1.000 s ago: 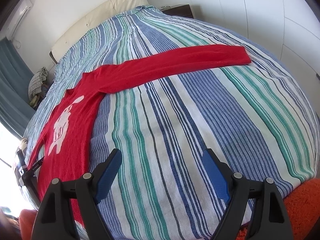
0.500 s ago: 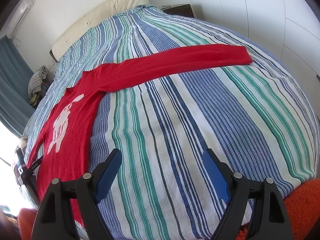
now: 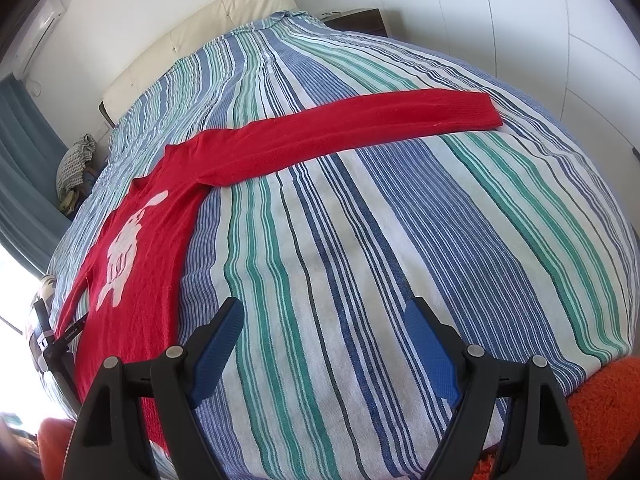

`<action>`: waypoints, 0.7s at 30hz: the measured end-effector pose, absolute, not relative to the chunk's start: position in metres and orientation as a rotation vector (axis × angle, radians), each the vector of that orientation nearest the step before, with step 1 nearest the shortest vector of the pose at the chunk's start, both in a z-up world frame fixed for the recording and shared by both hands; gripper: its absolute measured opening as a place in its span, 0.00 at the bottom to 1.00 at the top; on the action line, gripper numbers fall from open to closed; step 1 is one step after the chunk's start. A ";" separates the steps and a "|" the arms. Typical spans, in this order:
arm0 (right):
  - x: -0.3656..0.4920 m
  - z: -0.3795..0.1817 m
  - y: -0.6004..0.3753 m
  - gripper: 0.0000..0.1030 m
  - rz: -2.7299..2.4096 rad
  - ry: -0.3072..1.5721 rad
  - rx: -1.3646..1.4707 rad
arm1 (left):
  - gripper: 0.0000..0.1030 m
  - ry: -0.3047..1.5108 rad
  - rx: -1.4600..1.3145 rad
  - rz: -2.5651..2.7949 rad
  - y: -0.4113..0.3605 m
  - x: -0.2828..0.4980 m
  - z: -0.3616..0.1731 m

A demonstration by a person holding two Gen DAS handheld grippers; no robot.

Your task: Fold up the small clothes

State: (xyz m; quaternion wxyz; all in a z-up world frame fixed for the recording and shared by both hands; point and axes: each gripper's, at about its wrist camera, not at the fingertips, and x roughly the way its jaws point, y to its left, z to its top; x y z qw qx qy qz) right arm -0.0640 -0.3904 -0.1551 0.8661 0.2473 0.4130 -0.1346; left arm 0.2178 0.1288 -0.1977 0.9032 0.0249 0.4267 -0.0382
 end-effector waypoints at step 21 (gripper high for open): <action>-0.056 -0.167 -0.530 0.80 -0.298 0.527 1.144 | 1.00 0.882 0.052 -0.078 0.129 0.218 -0.198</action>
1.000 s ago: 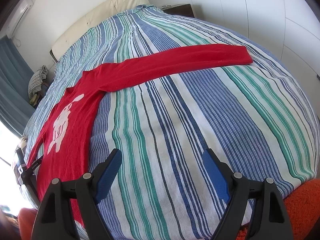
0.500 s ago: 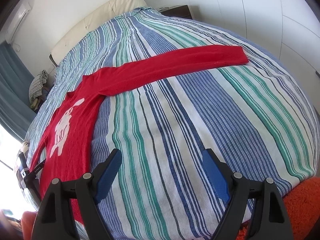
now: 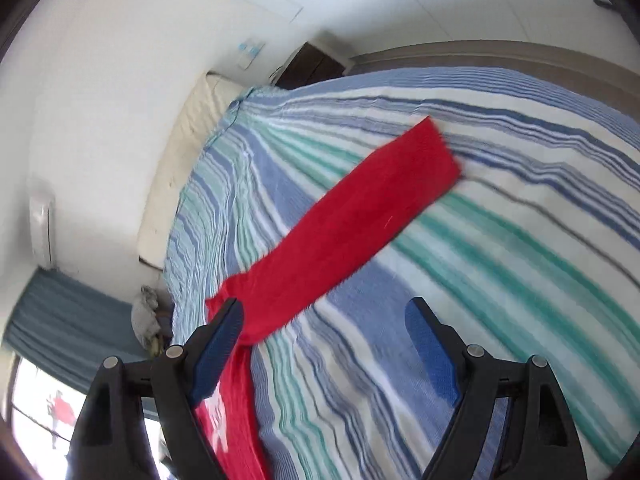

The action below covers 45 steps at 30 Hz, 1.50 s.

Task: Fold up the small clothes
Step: 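Grasp the sweater sleeve with the right tool and fold it across the body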

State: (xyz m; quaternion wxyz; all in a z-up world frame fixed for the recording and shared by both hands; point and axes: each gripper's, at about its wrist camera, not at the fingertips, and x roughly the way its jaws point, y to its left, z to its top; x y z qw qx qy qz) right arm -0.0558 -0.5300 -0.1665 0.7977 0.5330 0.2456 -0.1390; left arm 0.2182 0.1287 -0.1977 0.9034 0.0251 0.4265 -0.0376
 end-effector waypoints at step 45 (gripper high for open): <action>0.238 -0.140 -0.302 0.57 0.270 1.032 0.739 | 0.96 0.833 -0.180 0.026 0.191 0.149 -0.151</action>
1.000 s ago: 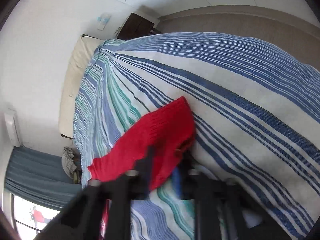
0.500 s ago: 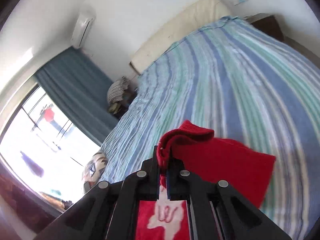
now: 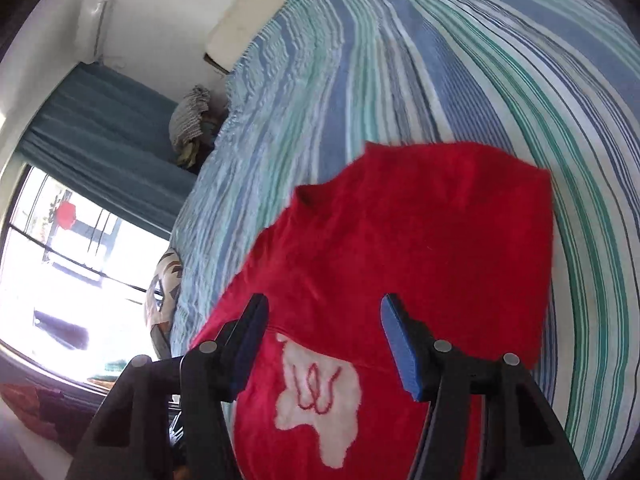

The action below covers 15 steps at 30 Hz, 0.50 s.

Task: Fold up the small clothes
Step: 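Grasp the sweater sleeve with the right tool and fold it across the body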

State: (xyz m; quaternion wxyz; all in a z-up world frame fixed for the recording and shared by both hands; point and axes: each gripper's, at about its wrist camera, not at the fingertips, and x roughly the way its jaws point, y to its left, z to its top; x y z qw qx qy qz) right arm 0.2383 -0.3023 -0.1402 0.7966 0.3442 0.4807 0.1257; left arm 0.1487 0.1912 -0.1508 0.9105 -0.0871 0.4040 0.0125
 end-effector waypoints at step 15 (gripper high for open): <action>0.077 -0.133 -0.326 0.61 -0.025 0.858 0.334 | 0.96 0.890 -0.153 -0.006 0.179 0.149 -0.161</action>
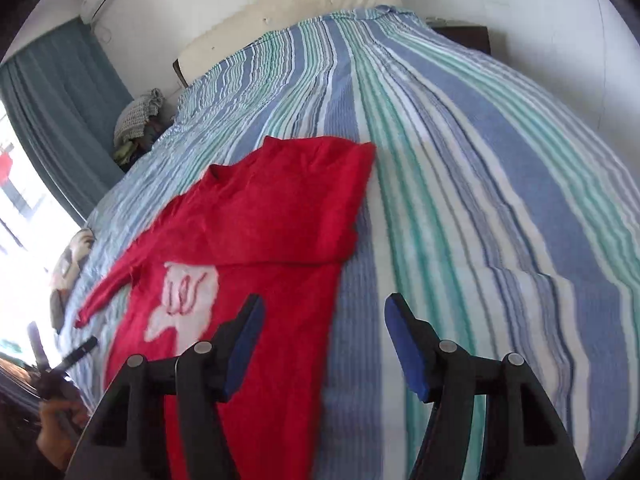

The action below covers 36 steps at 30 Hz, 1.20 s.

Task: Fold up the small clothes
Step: 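Grasp the sweater sleeve with the right tool and fold it across the body, then grasp the other sleeve with the left tool and fold it over the body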

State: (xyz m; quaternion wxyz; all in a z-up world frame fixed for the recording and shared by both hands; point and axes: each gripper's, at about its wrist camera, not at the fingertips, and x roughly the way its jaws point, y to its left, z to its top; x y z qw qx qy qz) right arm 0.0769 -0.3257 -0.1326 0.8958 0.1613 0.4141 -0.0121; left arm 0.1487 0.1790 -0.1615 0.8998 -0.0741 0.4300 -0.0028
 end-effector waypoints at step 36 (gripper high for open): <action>-0.004 -0.182 -0.319 0.70 -0.123 0.937 0.335 | 0.03 0.823 -0.754 0.220 0.371 0.231 -0.144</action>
